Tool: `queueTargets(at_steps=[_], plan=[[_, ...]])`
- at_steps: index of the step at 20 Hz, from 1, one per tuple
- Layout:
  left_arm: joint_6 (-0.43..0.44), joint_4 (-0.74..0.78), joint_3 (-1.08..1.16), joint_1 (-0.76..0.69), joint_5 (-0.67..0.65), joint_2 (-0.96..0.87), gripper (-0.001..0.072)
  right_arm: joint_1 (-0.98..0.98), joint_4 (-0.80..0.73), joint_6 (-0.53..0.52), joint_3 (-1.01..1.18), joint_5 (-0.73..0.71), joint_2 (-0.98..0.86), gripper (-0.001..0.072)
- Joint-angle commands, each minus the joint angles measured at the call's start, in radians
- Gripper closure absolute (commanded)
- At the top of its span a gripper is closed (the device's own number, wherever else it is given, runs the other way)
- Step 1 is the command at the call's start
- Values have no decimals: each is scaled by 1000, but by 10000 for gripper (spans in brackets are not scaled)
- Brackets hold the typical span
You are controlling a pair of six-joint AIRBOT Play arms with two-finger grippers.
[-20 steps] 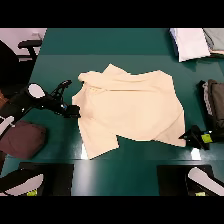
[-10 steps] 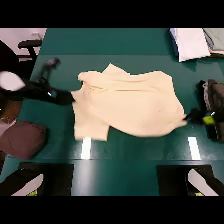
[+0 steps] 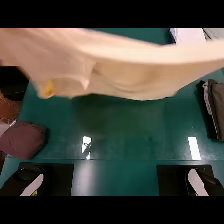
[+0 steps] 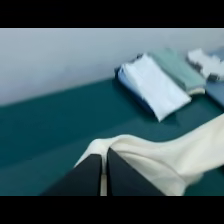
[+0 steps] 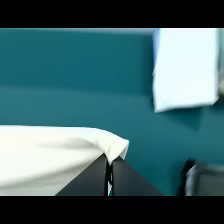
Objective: Fold the shirts.
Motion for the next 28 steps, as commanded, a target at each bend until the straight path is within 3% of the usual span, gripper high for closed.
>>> queueTargets(at_steps=[1,3,6,10,12,16,19,25,28], plan=[[-43,83,211,1,50,11,681,-75,-4,29,260,36,-27,698],[-63,160,226,1,61,11,681,-94,-3,60,357,90,-84,698],[-69,281,160,1,-32,-24,681,-88,-1,109,401,165,-169,699],[-69,300,-42,1,-196,-177,680,29,-10,139,217,193,-279,700],[-64,266,-147,1,-216,-297,679,127,-99,156,124,208,-380,699],[-47,260,-267,1,-166,-559,679,242,-213,163,-23,235,-634,699],[-27,262,-264,1,-21,-752,679,251,-212,161,-24,200,-830,700],[0,268,-149,1,158,-925,679,251,-205,154,293,154,-1096,699],[47,290,-82,1,37,-924,679,251,-206,140,342,138,-1085,699]])
